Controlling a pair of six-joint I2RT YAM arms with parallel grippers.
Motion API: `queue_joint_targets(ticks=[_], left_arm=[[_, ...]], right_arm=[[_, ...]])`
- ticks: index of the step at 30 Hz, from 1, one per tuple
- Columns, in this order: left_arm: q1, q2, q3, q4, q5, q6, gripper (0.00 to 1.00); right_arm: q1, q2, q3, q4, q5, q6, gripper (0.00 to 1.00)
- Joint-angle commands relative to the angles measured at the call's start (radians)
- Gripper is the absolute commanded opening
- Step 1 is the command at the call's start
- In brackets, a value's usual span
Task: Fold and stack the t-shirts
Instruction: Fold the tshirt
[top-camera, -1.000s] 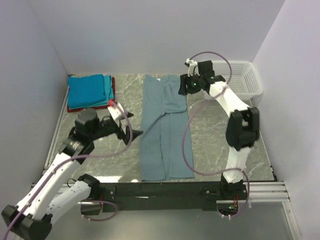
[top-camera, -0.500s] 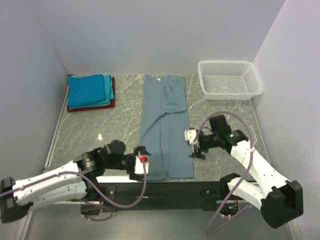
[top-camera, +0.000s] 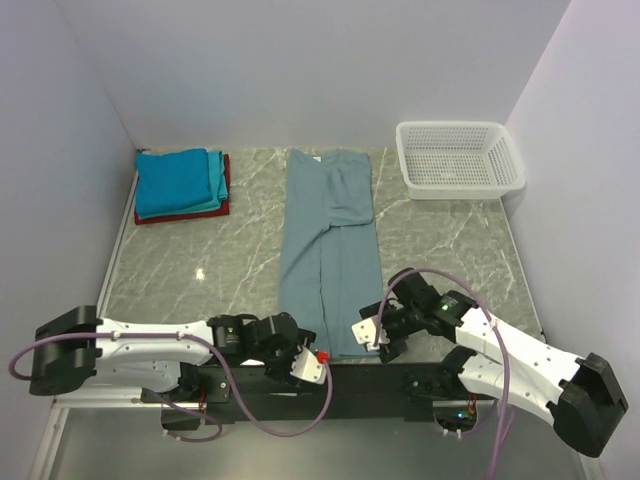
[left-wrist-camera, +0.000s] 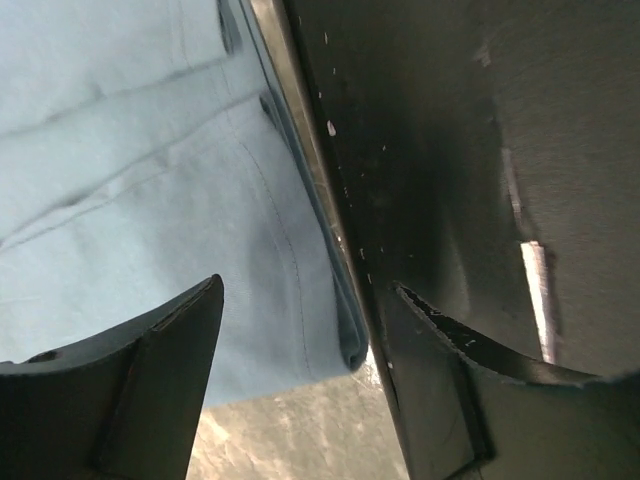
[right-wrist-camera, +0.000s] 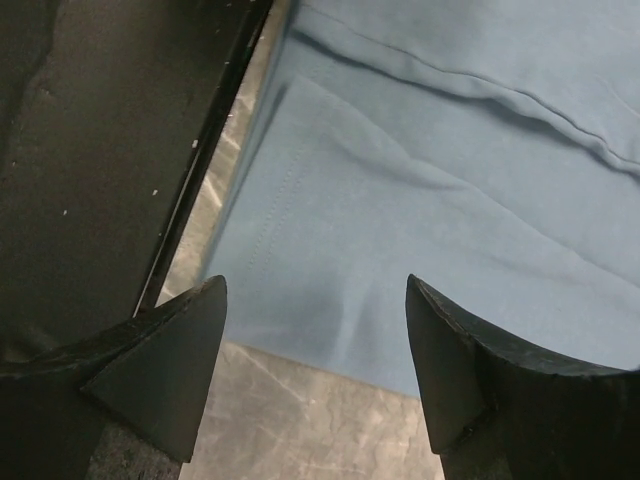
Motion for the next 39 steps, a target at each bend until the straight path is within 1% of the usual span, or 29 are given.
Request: queue_joint_targets(ticks=[1,6,8,12,16,20,21,24,26,28,36,39], left_arm=[[-0.006,0.051,-0.001,0.076,-0.031,-0.005,0.72],[-0.009,0.068,-0.033,0.084,-0.057,0.008,0.72],[-0.011,0.07,-0.042,0.082,-0.077,0.008,0.69],[-0.011,0.05,-0.075,0.079,-0.118,0.026,0.62],[-0.006,0.048,-0.069,0.058,-0.128,0.037,0.58],[0.005,0.048,-0.078,0.066,-0.128,0.049,0.56],[0.006,0.048,-0.078,0.067,-0.159,0.054,0.52],[0.028,0.027,-0.076,0.069,-0.155,0.052,0.44],[0.041,0.009,-0.078,0.069,-0.145,0.055,0.42],[0.045,0.01,-0.075,0.06,-0.141,0.054,0.37],[0.048,-0.004,-0.075,0.072,-0.166,0.052,0.28],[0.061,-0.024,-0.075,0.082,-0.183,0.054,0.28]], right_arm=[[0.039,-0.002,-0.023,0.07,0.044,-0.009,0.78],[0.105,0.01,-0.04,0.095,0.047,0.014,0.76],[0.125,0.022,-0.051,0.118,0.083,0.011,0.75],[0.142,0.035,-0.06,0.133,0.104,-0.001,0.75],[0.145,0.015,-0.063,0.135,0.1,-0.002,0.75],[0.145,0.013,-0.068,0.132,0.096,-0.007,0.74],[0.147,0.022,-0.066,0.13,0.091,-0.007,0.74],[0.157,0.038,-0.063,0.13,0.096,-0.007,0.74],[0.171,0.044,-0.069,0.133,0.1,-0.01,0.74],[0.191,0.055,-0.068,0.131,0.105,-0.007,0.73],[0.214,0.041,-0.063,0.124,0.104,0.002,0.73],[0.219,0.035,-0.057,0.099,0.102,-0.007,0.74]])
